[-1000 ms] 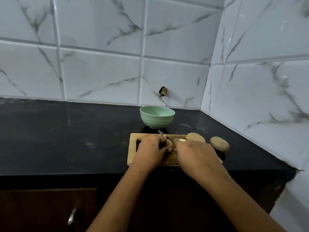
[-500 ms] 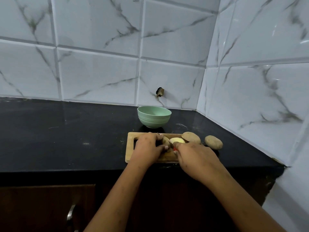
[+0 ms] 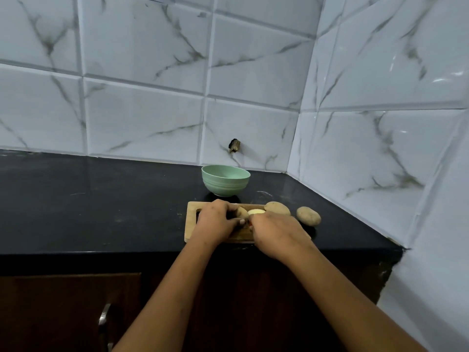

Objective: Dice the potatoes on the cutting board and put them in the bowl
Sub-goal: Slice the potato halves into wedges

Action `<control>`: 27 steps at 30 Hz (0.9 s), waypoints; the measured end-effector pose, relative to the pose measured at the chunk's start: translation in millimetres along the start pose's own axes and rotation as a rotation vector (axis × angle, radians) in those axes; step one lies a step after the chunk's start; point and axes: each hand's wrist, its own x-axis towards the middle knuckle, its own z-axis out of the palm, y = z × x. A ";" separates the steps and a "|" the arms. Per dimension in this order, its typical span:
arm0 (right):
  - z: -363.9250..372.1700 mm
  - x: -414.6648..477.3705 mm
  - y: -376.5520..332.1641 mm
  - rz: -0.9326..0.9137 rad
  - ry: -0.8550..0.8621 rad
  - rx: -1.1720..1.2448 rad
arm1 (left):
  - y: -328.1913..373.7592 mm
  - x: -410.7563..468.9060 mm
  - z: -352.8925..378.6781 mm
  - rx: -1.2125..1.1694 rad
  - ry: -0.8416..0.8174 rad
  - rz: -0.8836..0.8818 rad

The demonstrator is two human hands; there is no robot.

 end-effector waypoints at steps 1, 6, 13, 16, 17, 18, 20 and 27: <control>-2.6 -0.2 -3.6 0.006 -0.011 -0.003 | 0.0 -0.3 0.1 -0.001 -0.004 -0.001; -2.6 -6.9 -4.7 0.019 -0.050 -0.029 | 1.9 -1.7 -0.7 0.013 0.015 -0.016; -2.5 -6.5 -3.1 0.071 -0.089 -0.067 | 1.5 -2.5 -0.4 0.012 0.020 -0.026; -4.7 -1.0 -3.9 0.066 -0.073 -0.062 | 0.5 -3.1 -0.2 0.019 0.038 -0.021; -3.8 -1.9 -4.6 0.063 -0.075 -0.073 | 0.3 -3.3 0.1 0.019 0.041 -0.013; -1.1 -2.7 -4.4 0.055 -0.072 -0.095 | 0.4 -3.0 -0.2 0.016 0.039 -0.013; 5.7 -5.0 -0.6 0.032 -0.043 -0.131 | 0.7 -3.0 -1.1 0.009 0.034 -0.025; 14.9 -4.3 29.0 0.096 0.055 0.033 | -1.6 -4.4 -0.2 -0.053 0.057 -0.058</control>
